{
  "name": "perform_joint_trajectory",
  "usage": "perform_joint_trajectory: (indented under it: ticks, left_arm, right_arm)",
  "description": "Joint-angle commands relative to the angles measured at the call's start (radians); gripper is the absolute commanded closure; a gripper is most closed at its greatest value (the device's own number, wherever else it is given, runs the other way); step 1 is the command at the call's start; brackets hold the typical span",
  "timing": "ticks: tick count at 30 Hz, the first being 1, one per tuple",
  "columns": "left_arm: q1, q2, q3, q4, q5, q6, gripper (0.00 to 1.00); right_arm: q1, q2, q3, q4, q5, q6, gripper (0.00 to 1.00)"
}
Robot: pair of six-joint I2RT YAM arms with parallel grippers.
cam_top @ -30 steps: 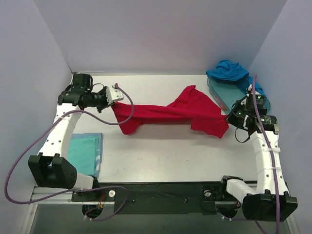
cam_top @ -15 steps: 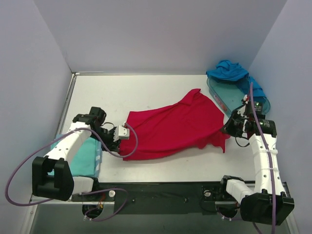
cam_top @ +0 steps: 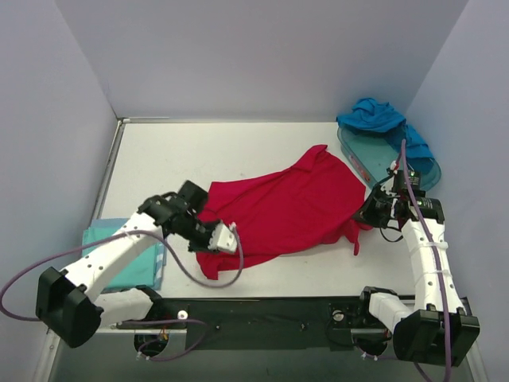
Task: Fold and stack the t-shirts
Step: Flatten out the tshirt
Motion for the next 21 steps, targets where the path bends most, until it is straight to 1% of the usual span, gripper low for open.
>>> perform_joint_trajectory:
  ticks: [1, 2, 3, 4, 5, 6, 7, 8, 9, 10, 11, 14, 18, 19, 20, 21]
  left_arm:
    - [-0.301, -0.096, -0.138, -0.056, -0.044, -0.029, 0.62]
    - [-0.33, -0.103, -0.17, -0.013, -0.109, -0.032, 0.61]
    - [-0.376, -0.103, -0.219, 0.019, -0.139, -0.029, 0.57]
    - [-0.389, -0.103, -0.242, 0.073, -0.201, -0.008, 0.55]
    - [-0.391, -0.1, -0.278, 0.094, -0.22, 0.015, 0.48]
    - [-0.391, -0.099, -0.29, 0.14, -0.266, 0.055, 0.46]
    - [-0.392, -0.093, -0.316, 0.185, -0.283, 0.112, 0.43]
    - [-0.389, -0.09, -0.324, 0.193, -0.31, 0.141, 0.41]
    - [-0.388, -0.079, -0.342, 0.225, -0.323, 0.207, 0.38]
    - [-0.388, -0.073, -0.35, 0.243, -0.338, 0.235, 0.36]
    - [-0.389, -0.056, -0.37, 0.298, -0.343, 0.264, 0.34]
    - [-0.389, -0.028, -0.378, 0.374, -0.312, 0.287, 0.33]
    - [-0.391, -0.022, -0.339, 0.325, -0.246, 0.287, 0.37]
    - [-0.391, -0.019, -0.347, 0.352, -0.258, 0.287, 0.37]
    - [-0.389, -0.014, -0.368, 0.377, -0.275, 0.287, 0.41]
    - [-0.388, -0.011, -0.381, 0.451, -0.326, 0.278, 0.43]
  right_arm:
    - [0.007, -0.038, -0.021, 0.006, -0.012, 0.017, 1.0]
    - [0.007, -0.042, -0.029, 0.006, -0.01, 0.017, 1.0]
    - [0.008, -0.045, -0.033, 0.004, -0.009, 0.017, 1.0]
    - [0.008, -0.051, -0.039, 0.003, -0.009, 0.018, 1.0]
    - [0.007, -0.059, -0.042, 0.003, -0.01, 0.02, 1.0]
    - [0.008, -0.067, -0.05, 0.004, -0.015, 0.021, 1.0]
    - [0.008, -0.07, -0.055, 0.004, -0.015, 0.024, 1.0]
    - [0.008, -0.077, -0.059, 0.004, -0.018, 0.025, 1.0]
    - [0.008, -0.081, -0.067, 0.001, -0.018, 0.025, 1.0]
    - [0.008, -0.085, -0.07, 0.001, -0.018, 0.023, 1.0]
    - [0.008, -0.087, -0.078, 0.003, -0.02, 0.026, 1.0]
    - [0.008, -0.104, -0.088, 0.003, -0.017, 0.029, 1.0]
    - [0.008, -0.127, -0.099, 0.001, -0.013, 0.034, 1.0]
    - [0.007, -0.125, -0.101, 0.001, -0.009, 0.034, 1.0]
    - [0.007, -0.125, -0.101, 0.0, -0.009, 0.032, 1.0]
    - [0.007, -0.125, -0.101, 0.001, -0.009, 0.032, 1.0]
